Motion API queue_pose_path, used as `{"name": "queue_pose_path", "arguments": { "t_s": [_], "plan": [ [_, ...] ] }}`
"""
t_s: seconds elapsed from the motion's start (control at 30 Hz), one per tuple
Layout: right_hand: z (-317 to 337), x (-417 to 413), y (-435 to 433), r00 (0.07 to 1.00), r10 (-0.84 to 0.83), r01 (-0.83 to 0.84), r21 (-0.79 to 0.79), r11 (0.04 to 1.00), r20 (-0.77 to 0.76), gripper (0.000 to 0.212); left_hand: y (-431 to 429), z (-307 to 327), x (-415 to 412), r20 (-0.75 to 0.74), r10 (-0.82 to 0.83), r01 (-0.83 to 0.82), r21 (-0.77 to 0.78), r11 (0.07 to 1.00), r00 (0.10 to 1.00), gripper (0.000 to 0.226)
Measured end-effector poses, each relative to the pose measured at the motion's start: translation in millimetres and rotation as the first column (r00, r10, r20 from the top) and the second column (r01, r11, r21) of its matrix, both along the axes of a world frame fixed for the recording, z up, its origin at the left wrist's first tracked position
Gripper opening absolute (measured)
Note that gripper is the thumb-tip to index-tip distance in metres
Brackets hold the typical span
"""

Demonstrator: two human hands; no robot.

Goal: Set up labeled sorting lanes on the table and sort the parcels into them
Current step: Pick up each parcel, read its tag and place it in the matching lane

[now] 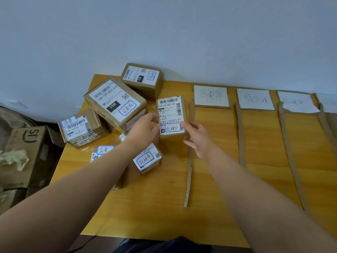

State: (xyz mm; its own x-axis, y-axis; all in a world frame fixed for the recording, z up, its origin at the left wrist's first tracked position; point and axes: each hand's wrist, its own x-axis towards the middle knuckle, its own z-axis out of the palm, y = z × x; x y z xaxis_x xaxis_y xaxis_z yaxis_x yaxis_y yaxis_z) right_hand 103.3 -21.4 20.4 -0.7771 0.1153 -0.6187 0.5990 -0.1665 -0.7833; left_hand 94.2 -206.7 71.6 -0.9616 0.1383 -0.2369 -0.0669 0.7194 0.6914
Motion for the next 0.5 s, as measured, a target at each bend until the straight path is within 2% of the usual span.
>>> {"name": "queue_pose_path", "arguments": {
  "t_s": [0.23, 0.33, 0.5],
  "plan": [
    [39, 7, 21, 0.994, -0.016, 0.011, -0.048, 0.999, -0.104, 0.051, 5, 18, -4, 0.058, 0.086, -0.099, 0.262, 0.96, 0.995, 0.037],
    [43, 9, 20, 0.991, -0.028, 0.021, -0.06, 0.998, -0.127, 0.041, 2, 17, -3, 0.071, 0.09, -0.107, 0.295, 0.949, 0.993, 0.037],
    [45, 12, 17, 0.985, -0.035, 0.023, -0.075, 0.997, -0.169, 0.047, -3, 20, -1, 0.07, 0.083, -0.102, 0.319, 0.942, 0.994, 0.038]
  ]
}}
